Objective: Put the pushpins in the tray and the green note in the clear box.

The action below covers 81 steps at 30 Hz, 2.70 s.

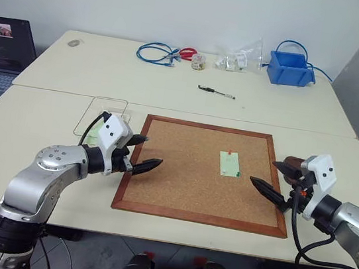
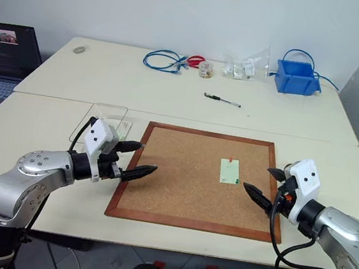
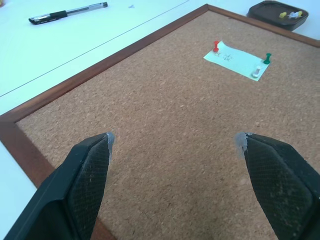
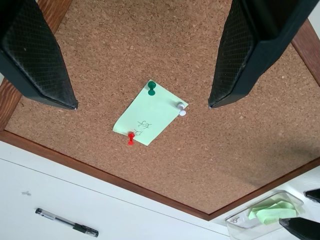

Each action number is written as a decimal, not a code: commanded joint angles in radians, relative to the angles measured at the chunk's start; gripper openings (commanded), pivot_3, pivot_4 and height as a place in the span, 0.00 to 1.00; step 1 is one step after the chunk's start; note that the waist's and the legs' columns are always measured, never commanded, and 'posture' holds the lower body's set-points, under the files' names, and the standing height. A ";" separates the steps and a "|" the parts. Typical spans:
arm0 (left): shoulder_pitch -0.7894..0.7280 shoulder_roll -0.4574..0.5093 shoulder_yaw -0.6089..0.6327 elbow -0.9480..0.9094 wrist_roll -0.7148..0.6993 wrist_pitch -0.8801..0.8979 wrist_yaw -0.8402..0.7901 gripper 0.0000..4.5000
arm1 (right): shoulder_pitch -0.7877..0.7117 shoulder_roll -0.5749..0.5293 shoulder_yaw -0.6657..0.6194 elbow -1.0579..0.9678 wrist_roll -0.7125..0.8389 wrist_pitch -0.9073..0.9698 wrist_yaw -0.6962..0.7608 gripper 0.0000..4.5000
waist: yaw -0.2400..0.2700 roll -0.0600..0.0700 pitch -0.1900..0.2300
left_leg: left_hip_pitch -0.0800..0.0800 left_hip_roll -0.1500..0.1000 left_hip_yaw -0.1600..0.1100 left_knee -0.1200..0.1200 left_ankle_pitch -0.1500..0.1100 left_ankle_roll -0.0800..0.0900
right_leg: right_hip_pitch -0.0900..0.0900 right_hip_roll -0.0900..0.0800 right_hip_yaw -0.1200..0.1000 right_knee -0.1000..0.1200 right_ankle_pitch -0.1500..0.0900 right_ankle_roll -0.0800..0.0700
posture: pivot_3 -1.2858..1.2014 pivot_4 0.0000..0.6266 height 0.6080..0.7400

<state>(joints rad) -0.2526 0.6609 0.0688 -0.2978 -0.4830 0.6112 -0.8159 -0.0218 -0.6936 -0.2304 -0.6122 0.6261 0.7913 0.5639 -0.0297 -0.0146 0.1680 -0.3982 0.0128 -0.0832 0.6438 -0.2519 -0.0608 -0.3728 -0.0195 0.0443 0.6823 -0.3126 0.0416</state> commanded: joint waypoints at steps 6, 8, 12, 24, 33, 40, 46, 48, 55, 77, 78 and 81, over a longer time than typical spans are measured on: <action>-0.076 -0.070 -0.110 0.032 0.012 -0.062 -0.056 0.56 | -0.057 0.023 0.043 0.024 -0.032 -0.048 -0.007 1.00 | 0.000 0.000 0.000 | 0.000 0.000 0.000 0.000 0.000 0.000 | 0.000 0.000 0.000 0.000 0.000 0.000 | 0.52 0.24 1.00; -0.098 -0.089 -0.146 0.074 0.035 -0.083 -0.070 0.48 | -0.073 0.027 0.058 0.036 -0.040 -0.054 -0.004 1.00 | 0.000 0.000 0.000 | 0.000 0.000 0.000 0.000 0.000 0.000 | 0.000 0.000 0.000 0.000 0.000 0.000 | 0.52 0.24 1.00; -0.125 -0.122 -0.187 0.142 0.067 -0.124 -0.085 0.32 | -0.098 0.034 0.081 0.067 -0.068 -0.074 -0.003 1.00 | -0.001 0.000 0.000 | 0.000 -0.001 0.000 0.000 0.000 0.000 | 0.000 0.000 0.000 0.000 0.000 0.000 | 0.52 0.24 1.00; -0.198 -0.164 -0.243 0.319 0.166 -0.235 -0.115 0.00 | -0.118 0.054 0.103 0.077 -0.086 -0.081 -0.010 1.00 | -0.001 0.000 0.000 | 0.000 0.000 0.000 0.000 0.000 0.000 | 0.000 0.000 0.000 0.000 0.000 0.000 | 0.52 0.24 1.00; -0.249 -0.263 -0.312 0.531 0.307 -0.370 -0.073 0.00 | -0.204 0.119 0.163 0.161 -0.118 -0.102 -0.006 1.00 | -0.003 0.000 0.000 | 0.000 -0.001 0.000 0.001 0.000 0.000 | 0.000 0.000 0.000 0.001 0.000 0.000 | 0.52 0.24 1.00; -0.224 -0.263 -0.369 0.634 0.386 -0.405 -0.101 0.00 | -0.281 0.141 0.209 0.281 -0.171 -0.158 0.019 1.00 | -0.001 0.000 -0.001 | 0.000 -0.001 0.000 0.001 0.000 0.000 | 0.000 0.000 0.000 0.001 0.000 0.000 | 0.52 0.24 1.00; -0.187 -0.261 -0.382 0.649 0.400 -0.411 -0.101 0.00 | -0.332 0.162 0.255 0.427 -0.246 -0.219 0.021 1.00 | -0.002 0.002 -0.004 | 0.003 -0.001 0.000 0.001 0.000 0.000 | 0.003 0.000 0.000 0.001 0.000 0.000 | 0.52 0.24 1.00; -0.179 -0.255 -0.385 0.640 0.399 -0.400 -0.110 0.00 | -0.349 0.173 0.270 0.476 -0.265 -0.230 0.025 1.00 | -0.002 0.003 -0.005 | 0.003 -0.001 0.000 0.001 0.000 0.000 | 0.003 0.000 0.000 0.001 0.000 0.000 | 0.52 0.24 1.00; -0.155 -0.238 -0.393 0.612 0.393 -0.386 -0.135 0.00 | -0.396 0.228 0.288 0.592 -0.300 -0.272 0.039 1.00 | -0.004 0.005 -0.007 | 0.004 -0.001 0.000 0.000 0.000 0.000 | 0.003 0.000 0.000 0.001 0.000 0.000 | 0.52 0.24 1.00; -0.154 -0.229 -0.388 0.614 0.396 -0.397 -0.142 0.00 | -0.447 0.317 0.325 0.769 -0.400 -0.436 0.068 0.14 | -0.006 0.006 -0.009 | 0.005 -0.001 0.001 0.000 0.000 0.000 | 0.003 0.000 0.001 0.001 0.000 0.000 | 0.52 0.24 1.00; -0.154 -0.229 -0.388 0.614 0.396 -0.398 -0.142 0.00 | -0.448 0.318 0.325 0.770 -0.401 -0.438 0.068 0.09 | -0.006 0.006 -0.009 | 0.005 -0.001 0.001 0.000 0.000 0.000 | 0.003 0.000 0.001 0.001 0.000 0.000 | 0.52 0.24 1.00; -0.158 -0.232 -0.388 0.619 0.398 -0.400 -0.140 0.00 | -0.445 0.320 0.323 0.774 -0.406 -0.445 0.074 0.02 | -0.006 0.006 -0.009 | 0.005 -0.001 0.001 0.000 0.000 0.000 | 0.003 0.000 0.001 0.001 0.000 0.000 | 0.52 0.24 1.00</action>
<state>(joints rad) -0.4629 0.4123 -0.2679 0.2666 -0.1335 0.1714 -0.9264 -0.4469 -0.3789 0.1005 0.1784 0.2200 0.3755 0.6250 -0.0362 -0.0088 0.1593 -0.3934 0.0122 -0.0826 0.6436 -0.2519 -0.0605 -0.3696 -0.0193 0.0451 0.6836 -0.3124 0.0416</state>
